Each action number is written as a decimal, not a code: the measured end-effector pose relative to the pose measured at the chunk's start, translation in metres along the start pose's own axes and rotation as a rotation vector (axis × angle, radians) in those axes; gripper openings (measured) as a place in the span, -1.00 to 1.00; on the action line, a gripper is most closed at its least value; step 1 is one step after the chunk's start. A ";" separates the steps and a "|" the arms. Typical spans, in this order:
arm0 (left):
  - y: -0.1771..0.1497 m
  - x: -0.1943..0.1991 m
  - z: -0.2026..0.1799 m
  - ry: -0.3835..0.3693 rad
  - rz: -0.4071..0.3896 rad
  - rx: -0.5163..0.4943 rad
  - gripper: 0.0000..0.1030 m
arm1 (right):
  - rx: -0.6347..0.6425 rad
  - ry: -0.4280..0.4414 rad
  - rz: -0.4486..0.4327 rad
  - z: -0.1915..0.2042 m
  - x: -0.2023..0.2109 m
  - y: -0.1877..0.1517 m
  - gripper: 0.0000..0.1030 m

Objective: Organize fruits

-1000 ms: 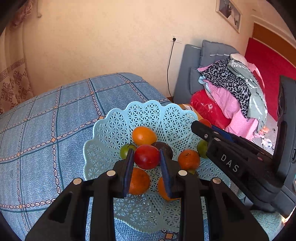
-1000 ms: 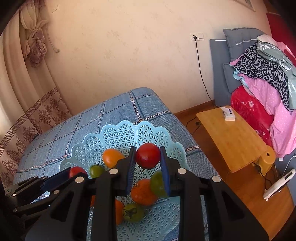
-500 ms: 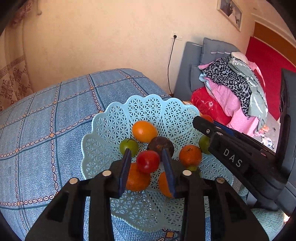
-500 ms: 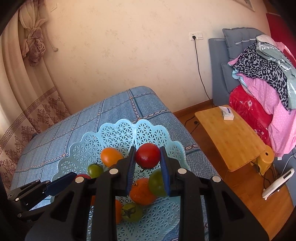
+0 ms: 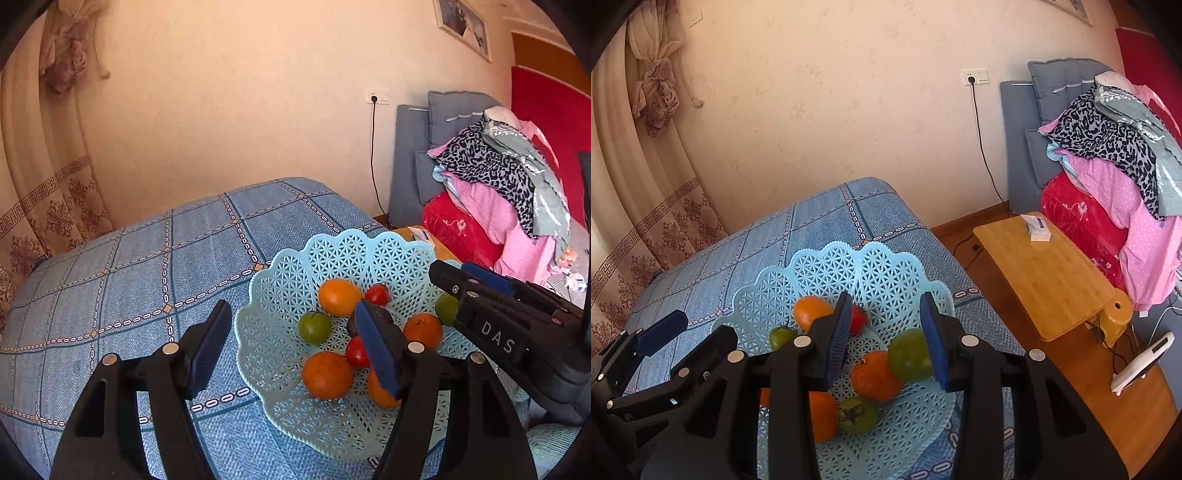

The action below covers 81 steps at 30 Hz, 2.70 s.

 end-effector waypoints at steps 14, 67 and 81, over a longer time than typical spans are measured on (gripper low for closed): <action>0.015 0.026 0.005 0.074 -0.091 -0.047 0.77 | 0.023 -0.098 -0.099 -0.005 0.054 -0.002 0.58; -0.044 0.046 0.023 0.226 -0.026 -0.192 0.90 | 0.254 -0.314 -0.078 0.031 0.086 -0.042 0.94; -0.047 0.041 0.022 0.237 -0.016 -0.202 0.90 | 0.253 -0.309 -0.060 0.030 0.080 -0.049 0.94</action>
Point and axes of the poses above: each gripper's, at about its wrist camera, not at the fingertips, and x roughly against the way its jaws point, z to its left, y to its top, the point moved 4 cm from there along -x, roughly the way its jaws point, and after that the axes turned 7 degrees about -z, right-handed, at the moved point
